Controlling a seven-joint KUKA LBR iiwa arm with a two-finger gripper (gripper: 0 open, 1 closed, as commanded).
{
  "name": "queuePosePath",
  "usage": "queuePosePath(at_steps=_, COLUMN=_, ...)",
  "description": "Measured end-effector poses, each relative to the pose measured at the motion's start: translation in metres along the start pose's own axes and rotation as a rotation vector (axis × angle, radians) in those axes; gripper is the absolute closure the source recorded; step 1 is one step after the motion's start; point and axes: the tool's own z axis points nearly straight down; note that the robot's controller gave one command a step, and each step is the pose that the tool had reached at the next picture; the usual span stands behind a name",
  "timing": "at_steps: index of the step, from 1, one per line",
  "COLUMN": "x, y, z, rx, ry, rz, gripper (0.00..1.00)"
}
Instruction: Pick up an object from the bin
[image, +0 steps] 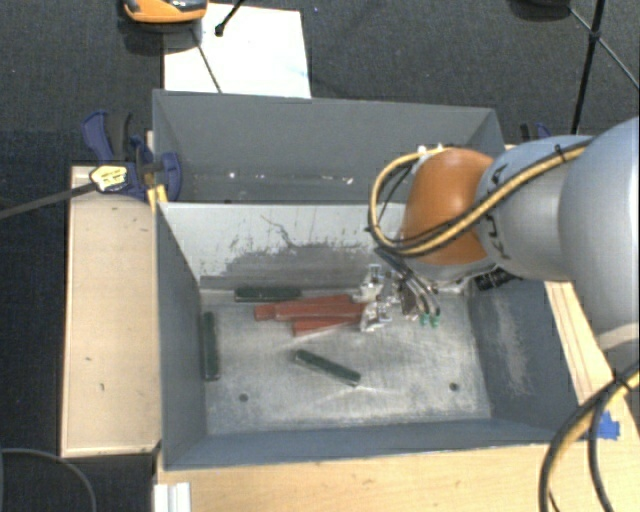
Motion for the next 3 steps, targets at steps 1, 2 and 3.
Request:
queuePosePath(at_steps=1, x=0.0, y=0.0, z=0.0, rx=0.0, ry=0.0, rz=-0.002, gripper=1.0)
queuePosePath(at_steps=2, x=0.006, y=0.019, z=-0.17, rx=0.002, ry=0.016, rz=-0.057, gripper=1.0)
queuePosePath(at_steps=3, x=0.007, y=0.019, z=-0.168, rx=0.003, ry=0.019, rz=-0.057, gripper=1.0)
